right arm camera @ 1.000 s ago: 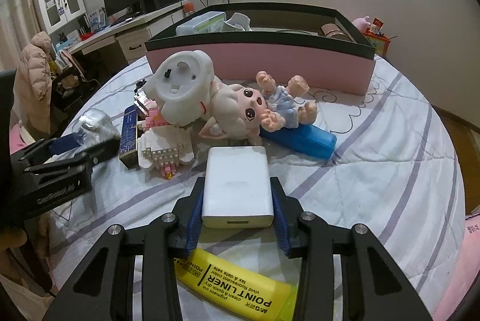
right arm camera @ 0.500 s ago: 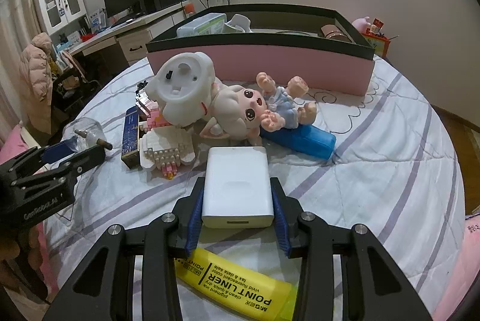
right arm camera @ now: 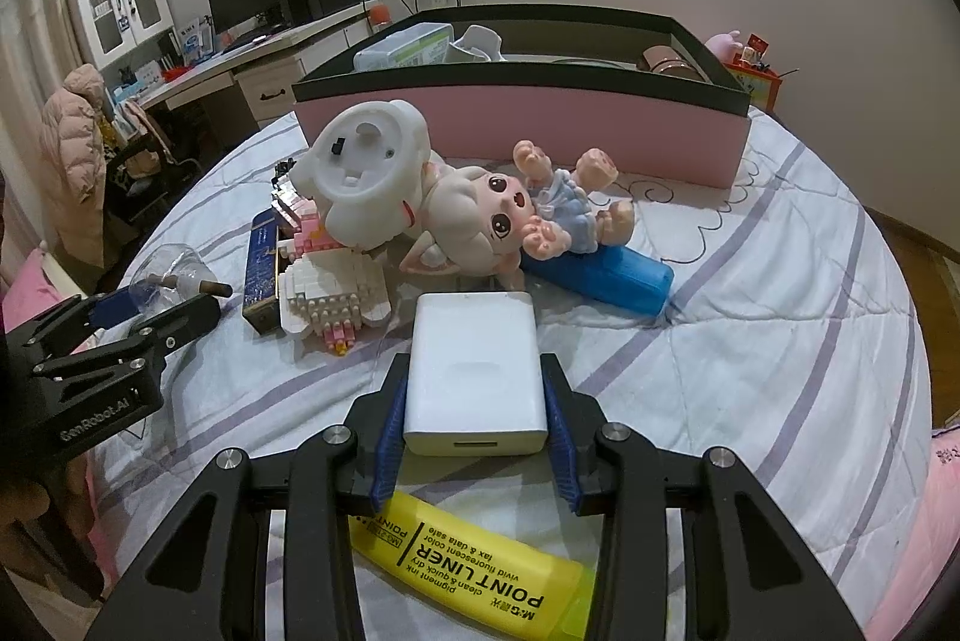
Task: Organize rigid objects
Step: 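Lift the white charger with the right tool while the left tool lifts the glass bottle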
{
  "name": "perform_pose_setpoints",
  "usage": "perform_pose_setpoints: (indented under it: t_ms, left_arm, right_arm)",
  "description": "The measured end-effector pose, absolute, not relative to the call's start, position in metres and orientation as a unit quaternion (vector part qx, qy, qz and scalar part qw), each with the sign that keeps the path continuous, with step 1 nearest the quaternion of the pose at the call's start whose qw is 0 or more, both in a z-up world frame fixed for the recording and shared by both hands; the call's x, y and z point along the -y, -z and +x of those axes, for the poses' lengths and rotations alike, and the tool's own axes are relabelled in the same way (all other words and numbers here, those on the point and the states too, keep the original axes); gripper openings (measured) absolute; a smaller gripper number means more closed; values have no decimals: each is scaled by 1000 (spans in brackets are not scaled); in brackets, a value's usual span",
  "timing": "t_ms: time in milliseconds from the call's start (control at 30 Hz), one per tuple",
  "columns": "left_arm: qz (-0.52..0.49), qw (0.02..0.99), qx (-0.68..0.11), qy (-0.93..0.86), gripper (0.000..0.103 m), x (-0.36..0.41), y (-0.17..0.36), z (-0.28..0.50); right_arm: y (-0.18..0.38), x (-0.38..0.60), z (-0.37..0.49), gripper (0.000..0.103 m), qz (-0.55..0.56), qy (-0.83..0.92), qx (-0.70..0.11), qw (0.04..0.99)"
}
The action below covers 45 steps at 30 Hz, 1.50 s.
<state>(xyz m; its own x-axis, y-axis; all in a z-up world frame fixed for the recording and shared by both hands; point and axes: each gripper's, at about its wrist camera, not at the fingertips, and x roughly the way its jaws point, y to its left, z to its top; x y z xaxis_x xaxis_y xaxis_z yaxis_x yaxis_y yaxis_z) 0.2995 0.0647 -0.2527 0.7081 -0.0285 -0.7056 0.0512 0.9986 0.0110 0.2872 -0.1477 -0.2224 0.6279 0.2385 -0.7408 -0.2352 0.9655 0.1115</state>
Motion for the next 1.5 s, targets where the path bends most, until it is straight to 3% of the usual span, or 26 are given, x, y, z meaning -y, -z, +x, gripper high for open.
perform_pose_setpoints:
  t_ms: [533, 867, 1300, 1500]
  left_arm:
    - [8, 943, -329, 42, 61, -50, 215, 280]
    - [19, 935, -349, 56, 61, -39, 224, 278]
    - [22, 932, -357, 58, 61, -36, 229, 282]
    - [20, 935, -349, 56, 61, -35, 224, 278]
  right_arm:
    - [203, 149, 272, 41, 4, -136, -362, 922]
    - [225, 159, 285, 42, 25, -146, -409, 901]
    - [226, 152, 300, 45, 24, -149, -411, 899]
    - [218, 149, 289, 42, 7, -140, -387, 911]
